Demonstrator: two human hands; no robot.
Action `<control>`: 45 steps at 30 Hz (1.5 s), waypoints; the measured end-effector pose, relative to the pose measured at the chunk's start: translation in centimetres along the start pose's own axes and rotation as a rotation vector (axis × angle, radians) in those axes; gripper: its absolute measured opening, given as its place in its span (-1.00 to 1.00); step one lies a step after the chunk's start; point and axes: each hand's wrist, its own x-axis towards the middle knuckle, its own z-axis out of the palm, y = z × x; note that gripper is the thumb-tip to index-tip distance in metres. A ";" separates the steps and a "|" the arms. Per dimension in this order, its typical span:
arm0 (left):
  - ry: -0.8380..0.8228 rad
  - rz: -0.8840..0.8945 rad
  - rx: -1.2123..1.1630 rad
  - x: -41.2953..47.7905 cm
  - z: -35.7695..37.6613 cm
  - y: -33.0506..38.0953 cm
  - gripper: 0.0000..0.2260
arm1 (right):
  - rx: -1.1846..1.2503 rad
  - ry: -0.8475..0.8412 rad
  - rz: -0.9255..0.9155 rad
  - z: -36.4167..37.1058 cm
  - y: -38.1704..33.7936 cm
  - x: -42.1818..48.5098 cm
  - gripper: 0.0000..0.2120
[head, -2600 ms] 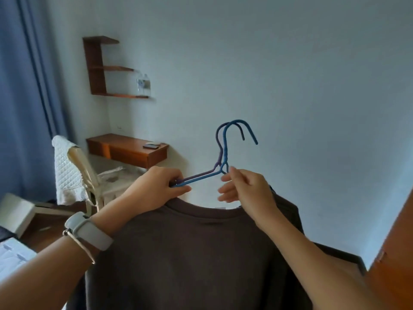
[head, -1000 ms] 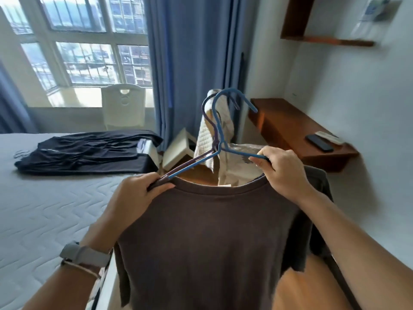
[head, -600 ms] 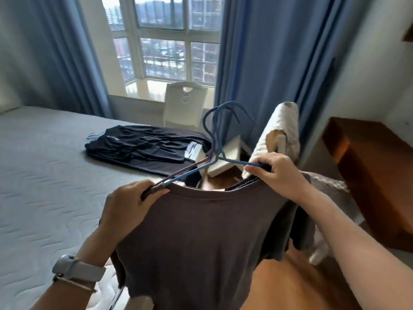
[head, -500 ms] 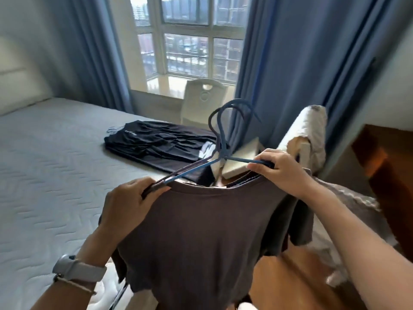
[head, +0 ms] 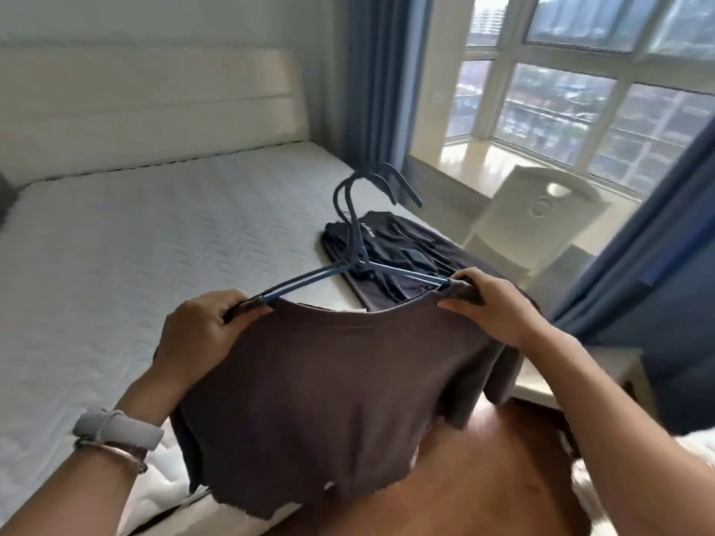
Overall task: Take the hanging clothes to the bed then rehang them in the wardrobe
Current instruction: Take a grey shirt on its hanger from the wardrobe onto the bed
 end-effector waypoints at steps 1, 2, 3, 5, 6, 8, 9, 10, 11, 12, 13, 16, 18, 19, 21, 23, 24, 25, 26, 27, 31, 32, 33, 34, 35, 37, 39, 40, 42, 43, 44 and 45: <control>0.024 -0.016 0.012 0.9 0.2 -0.5 -0.68 | 0.001 0.012 -0.056 0.3 -0.2 1.9 -0.61; 0.050 -0.026 0.028 1.9 0.3 -1.0 -0.61 | -0.002 0.025 -0.107 0.5 -0.4 3.8 -0.64; 0.077 -0.032 0.047 2.9 0.4 -1.6 -0.56 | -0.010 0.041 -0.152 0.8 -0.6 5.8 -0.67; 0.126 -0.043 0.099 5.4 0.7 -2.9 -0.48 | -0.024 0.074 -0.237 1.3 -1.0 9.7 -0.70; 0.137 -0.046 0.128 6.8 0.7 -3.5 -0.47 | -0.028 0.090 -0.273 1.5 -1.2 11.7 -0.70; 0.165 -0.045 0.179 9.7 0.8 -4.7 -0.51 | -0.041 0.119 -0.327 2.0 -2.2 15.5 -0.71; 0.181 -0.043 0.198 11.2 0.9 -5.4 -0.51 | -0.049 0.135 -0.341 2.1 -2.8 17.4 -0.71; 0.193 -0.045 0.214 12.7 0.9 -6.0 -0.50 | -0.054 0.149 -0.347 2.1 -3.4 19.3 -0.71; 0.200 -0.053 0.223 14.2 1.0 -6.7 -0.51 | -0.057 0.164 -0.350 2.1 -4.0 21.0 -0.70; 0.207 -0.066 0.224 15.7 1.0 -7.2 -0.55 | -0.055 0.179 -0.356 2.1 -4.6 22.8 -0.69; 0.211 -0.082 0.225 17.2 1.0 -7.8 -0.61 | -0.053 0.190 -0.362 2.1 -5.1 24.6 -0.69; 0.209 -0.134 0.260 21.1 1.4 -9.5 -0.69 | -0.045 0.190 -0.359 2.6 -6.4 29.7 -0.67; 0.180 -0.170 0.295 23.4 2.0 -11.0 -0.69 | -0.047 0.171 -0.357 3.4 -7.0 33.1 -0.67; 0.162 -0.195 0.310 24.4 2.4 -11.9 -0.68 | -0.046 0.159 -0.357 3.9 -7.3 34.7 -0.68; 0.134 -0.252 0.329 26.4 3.2 -13.7 -0.69 | -0.036 0.129 -0.367 5.3 -7.9 38.2 -0.69; 0.124 -0.295 0.346 28.8 4.0 -15.7 -0.68 | -0.026 0.101 -0.387 6.8 -8.7 42.0 -0.70; 0.117 -0.324 0.353 30.1 4.3 -16.7 -0.68 | -0.024 0.089 -0.394 7.6 -9.2 43.9 -0.71; 0.109 -0.357 0.354 31.4 4.7 -17.7 -0.69 | -0.024 0.074 -0.401 8.5 -9.6 45.9 -0.71; 0.100 -0.387 0.348 32.7 5.1 -18.9 -0.69 | -0.024 0.052 -0.407 9.4 -10.0 47.9 -0.71; 0.089 -0.413 0.340 34.1 5.7 -20.2 -0.70 | -0.023 0.026 -0.408 10.5 -10.4 49.9 -0.72; 0.032 -0.552 0.380 38.2 10.0 -26.3 -0.73 | -0.032 -0.132 -0.371 16.4 -10.9 56.7 -0.74; 0.000 -0.587 0.439 38.7 11.6 -28.0 -0.73 | -0.039 -0.178 -0.363 18.5 -10.6 58.1 -0.75; -0.042 -0.623 0.500 39.0 13.3 -29.7 -0.73 | -0.044 -0.224 -0.357 20.6 -10.2 59.3 -0.75; -0.086 -0.663 0.543 39.2 15.2 -31.3 -0.73 | -0.048 -0.268 -0.352 22.9 -9.7 60.4 -0.75; -0.121 -0.701 0.568 39.3 16.9 -33.0 -0.73 | -0.046 -0.303 -0.345 25.1 -9.2 61.4 -0.76; -0.167 -0.768 0.594 39.6 20.3 -36.3 -0.73 | -0.041 -0.343 -0.322 29.3 -8.3 63.5 -0.77; -0.185 -0.813 0.609 40.3 23.3 -39.9 -0.72 | -0.035 -0.359 -0.290 33.2 -7.8 65.8 -0.78; -0.184 -0.836 0.592 40.8 24.6 -41.6 -0.72 | -0.029 -0.359 -0.265 35.0 -7.7 67.0 -0.77; -0.162 -0.888 0.482 42.0 26.8 -44.8 -0.72 | -0.032 -0.347 -0.209 38.1 -7.7 69.4 -0.74; -0.133 -0.911 0.409 42.6 27.9 -46.4 -0.72 | -0.061 -0.321 -0.192 39.6 -7.7 70.6 -0.72; -0.093 -0.927 0.346 43.4 29.0 -47.8 -0.71 | -0.109 -0.272 -0.179 41.1 -7.8 71.7 -0.71; -0.045 -0.936 0.298 44.2 30.1 -49.1 -0.71 | -0.159 -0.211 -0.170 42.6 -8.0 72.7 -0.70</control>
